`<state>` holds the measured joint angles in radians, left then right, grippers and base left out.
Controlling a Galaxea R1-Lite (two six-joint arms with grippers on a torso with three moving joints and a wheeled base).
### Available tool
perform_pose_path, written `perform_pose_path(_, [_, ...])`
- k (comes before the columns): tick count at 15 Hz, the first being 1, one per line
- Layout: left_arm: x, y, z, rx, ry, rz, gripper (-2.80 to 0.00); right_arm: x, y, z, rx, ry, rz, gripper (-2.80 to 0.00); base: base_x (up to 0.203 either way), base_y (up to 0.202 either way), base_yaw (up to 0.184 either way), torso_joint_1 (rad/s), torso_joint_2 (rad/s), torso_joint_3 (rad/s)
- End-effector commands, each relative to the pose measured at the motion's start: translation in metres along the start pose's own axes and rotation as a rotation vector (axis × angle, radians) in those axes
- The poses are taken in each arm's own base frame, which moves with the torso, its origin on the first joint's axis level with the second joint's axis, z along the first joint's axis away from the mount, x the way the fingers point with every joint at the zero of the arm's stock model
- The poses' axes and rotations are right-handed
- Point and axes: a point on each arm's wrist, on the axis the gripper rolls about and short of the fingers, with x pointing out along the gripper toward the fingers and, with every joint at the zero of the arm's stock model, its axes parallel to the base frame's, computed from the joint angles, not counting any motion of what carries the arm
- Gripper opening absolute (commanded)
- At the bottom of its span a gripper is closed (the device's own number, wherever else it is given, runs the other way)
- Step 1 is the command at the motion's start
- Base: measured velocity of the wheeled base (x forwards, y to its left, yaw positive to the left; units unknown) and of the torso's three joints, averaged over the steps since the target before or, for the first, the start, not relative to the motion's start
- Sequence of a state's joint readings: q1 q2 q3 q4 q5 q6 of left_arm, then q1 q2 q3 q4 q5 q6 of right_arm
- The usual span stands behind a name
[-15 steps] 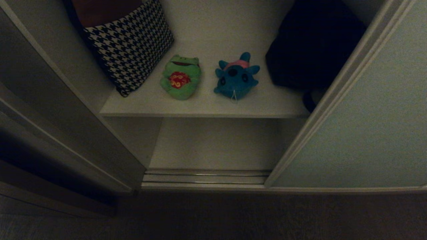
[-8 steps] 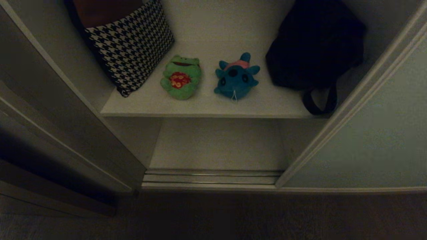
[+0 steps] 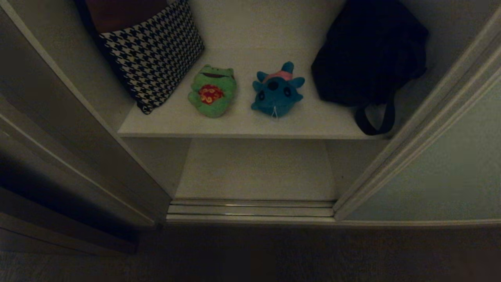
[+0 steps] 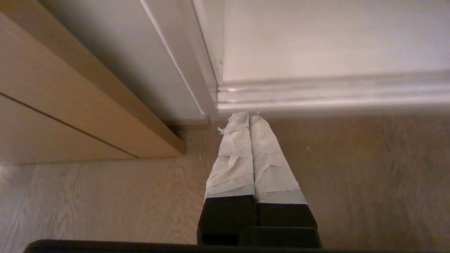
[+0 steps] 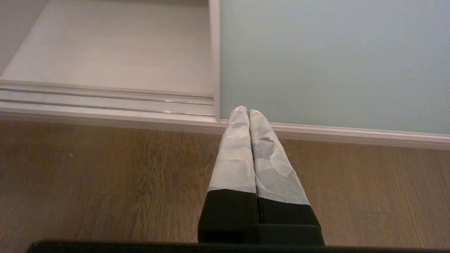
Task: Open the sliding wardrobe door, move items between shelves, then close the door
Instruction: Open the door
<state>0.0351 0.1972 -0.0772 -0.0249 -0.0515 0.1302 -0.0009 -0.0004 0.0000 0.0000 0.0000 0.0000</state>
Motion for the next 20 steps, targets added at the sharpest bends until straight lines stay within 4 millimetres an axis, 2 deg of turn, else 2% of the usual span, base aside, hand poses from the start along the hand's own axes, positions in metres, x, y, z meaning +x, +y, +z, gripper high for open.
perform_pose_path(1, [-0.0047,-0.0025,-0.0197,0.006,-0.044,-0.008,-2.80,0.0000,0.0000,0.0000,0.000,0.000,0.001,-2.80,0.000,0.000,0.000,0.000,0.00,0.000])
perform_pose_path(3, [-0.0113,-0.0035,-0.0261,-0.001,-0.115,-0.003,-2.80,0.0000,0.0000,0.0000,0.000,0.000,0.001,-2.80,0.000,0.000,0.000,0.000,0.00,0.000])
perform_pose_path(20, [-0.0104,-0.0036,-0.0284,-0.042,-0.095,-0.006,-2.80,0.0000,0.0000,0.0000,0.000,0.000,-0.001,-2.80,0.000,0.000,0.000,0.000,0.00,0.000])
